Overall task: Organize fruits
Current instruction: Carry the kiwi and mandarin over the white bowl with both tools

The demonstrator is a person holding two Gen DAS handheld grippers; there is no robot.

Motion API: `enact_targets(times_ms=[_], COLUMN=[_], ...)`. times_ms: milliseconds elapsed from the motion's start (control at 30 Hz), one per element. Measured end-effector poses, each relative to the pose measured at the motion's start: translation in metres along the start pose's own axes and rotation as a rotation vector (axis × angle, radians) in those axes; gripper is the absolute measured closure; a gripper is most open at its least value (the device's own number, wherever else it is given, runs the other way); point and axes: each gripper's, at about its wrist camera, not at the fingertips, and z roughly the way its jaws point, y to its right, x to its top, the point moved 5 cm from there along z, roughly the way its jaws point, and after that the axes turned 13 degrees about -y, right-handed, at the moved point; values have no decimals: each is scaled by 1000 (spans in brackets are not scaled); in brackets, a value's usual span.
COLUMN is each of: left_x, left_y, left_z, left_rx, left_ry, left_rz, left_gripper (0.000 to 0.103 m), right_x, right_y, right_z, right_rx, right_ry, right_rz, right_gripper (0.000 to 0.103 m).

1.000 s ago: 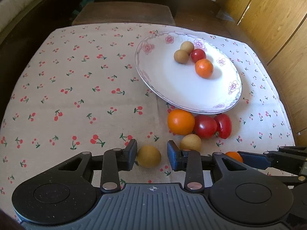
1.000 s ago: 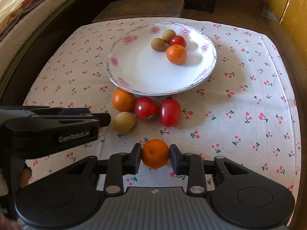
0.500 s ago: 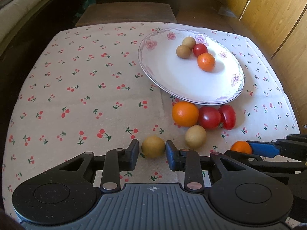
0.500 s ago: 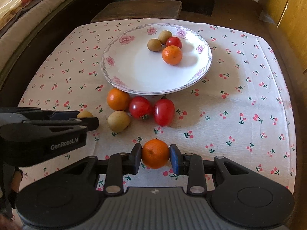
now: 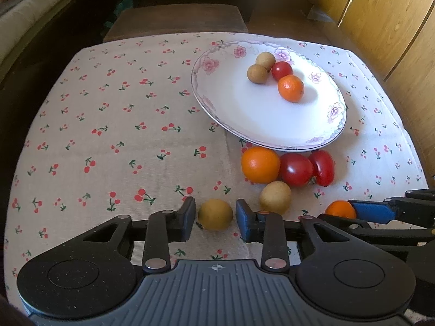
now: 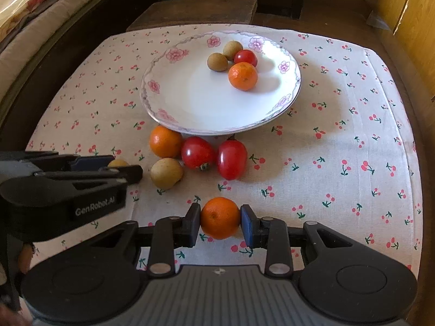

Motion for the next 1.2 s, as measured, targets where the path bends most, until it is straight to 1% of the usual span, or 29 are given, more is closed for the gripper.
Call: enact_targets(times_ms=[67,233,467,667,900,1100,1200], left_x=[-1,-2,-2,3,12,23,27], left_y=[0,3,4,9,12,16,19], left_z=[-2,-10,-18,-28,-40,-44,-44], left_rx=[3,12,2,-23,-48,-51,-40], left_ry=[7,27,42,70,105,124,130], left_rz=[1,22,12,15,6,5,12], left_gripper=[68,68,68,68,68,68,68], right_x=[0,0,1,5,14,23,28], right_y=[-2,-3,-2,1,11,17,20], right_z=[0,-8,-17,-30,-45,-49,-52], right_rx=[-8,4,11,32,36,28,34], right_ry=[3,28,52,88,135,151,164], right_rz=[-9,-8,-5,6,28,32,38], right_gripper=[70,70,70,70,70,70,70])
